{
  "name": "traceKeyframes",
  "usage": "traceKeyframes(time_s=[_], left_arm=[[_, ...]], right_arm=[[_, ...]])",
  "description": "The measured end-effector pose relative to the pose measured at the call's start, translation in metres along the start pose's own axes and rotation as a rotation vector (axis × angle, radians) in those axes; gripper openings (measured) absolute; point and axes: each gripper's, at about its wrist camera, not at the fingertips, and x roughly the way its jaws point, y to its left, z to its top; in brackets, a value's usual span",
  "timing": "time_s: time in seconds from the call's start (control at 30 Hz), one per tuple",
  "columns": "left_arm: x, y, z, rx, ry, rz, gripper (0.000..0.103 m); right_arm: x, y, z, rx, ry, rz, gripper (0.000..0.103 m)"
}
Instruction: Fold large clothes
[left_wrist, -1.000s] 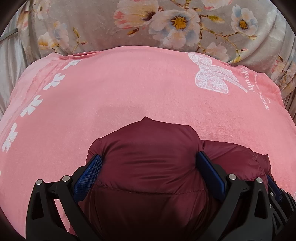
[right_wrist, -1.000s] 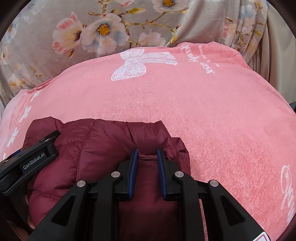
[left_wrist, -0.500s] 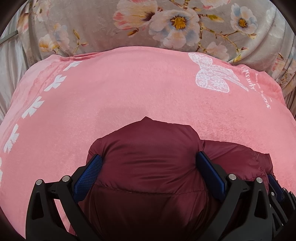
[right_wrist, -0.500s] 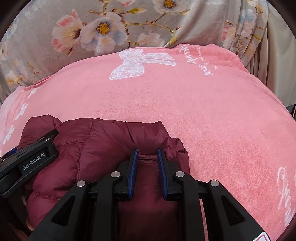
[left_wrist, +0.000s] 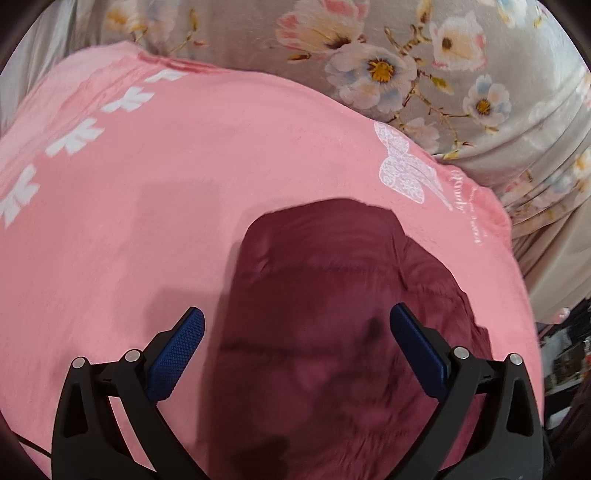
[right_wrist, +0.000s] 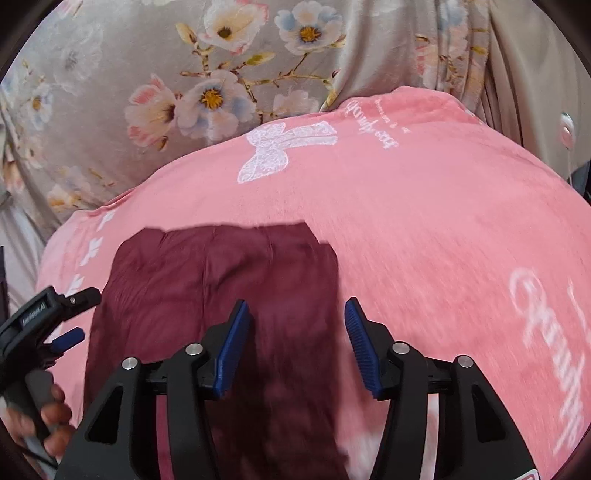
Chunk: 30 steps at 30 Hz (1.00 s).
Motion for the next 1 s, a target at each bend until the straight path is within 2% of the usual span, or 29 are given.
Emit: traceKeyframes(time_s=[0.07,0.2,0.3,0.37,0.5,0.67,0.7,0.77,0.8,0.87,0.97,1.0], left_arm=[[-0.006,0.017,-0.011,-0.033,0.057,-0.051,0.098],[-0.005,0.035,-0.031,-0.094,0.123,-0.132,0.098],[0.005,0.039,-0.045,-0.127,0.173,-0.171,0.098],[0.014,0.037,-0.052,-0.124,0.213,-0.181,0.098],[0.014,0.024,-0.058,-0.06,0.189,-0.158,0.098],[0.017,0.011,-0.055,-0.048,0.211,-0.161,0.098],[0.017,0.009,-0.055,-0.047,0.213,-0.159,0.098],[0.013,0.006,-0.053,-0.046,0.209,-0.151,0.092],[0.011,0.007,-0.053,-0.046,0.203,-0.151,0.088],[0.003,0.007,-0.051,-0.032,0.192,-0.153,0.069],[-0.016,0.009,-0.045,-0.003,0.165,-0.198,0.047],[-0.023,0.009,-0.043,0.009,0.156,-0.21,0.045]], right_arm=[[-0.014,-0.012,-0.017,0.035,0.024,0.032,0.064],[-0.017,-0.031,-0.044,0.135,0.092,0.101,0.067],[0.0,-0.037,-0.057,0.217,0.154,0.18,0.068],[0.001,-0.034,-0.061,0.236,0.132,0.192,0.074],[0.01,-0.025,-0.058,0.233,0.117,0.21,0.075],[0.023,-0.025,-0.051,0.294,0.088,0.259,0.075],[0.024,-0.024,-0.05,0.294,0.087,0.259,0.074],[0.03,-0.018,-0.049,0.296,0.107,0.312,0.049],[0.033,-0.017,-0.049,0.317,0.124,0.341,0.044],[0.028,-0.014,-0.048,0.306,0.12,0.347,0.025],[0.009,-0.004,-0.045,0.253,0.084,0.338,0.017],[0.0,0.002,-0.045,0.233,0.067,0.336,0.016]])
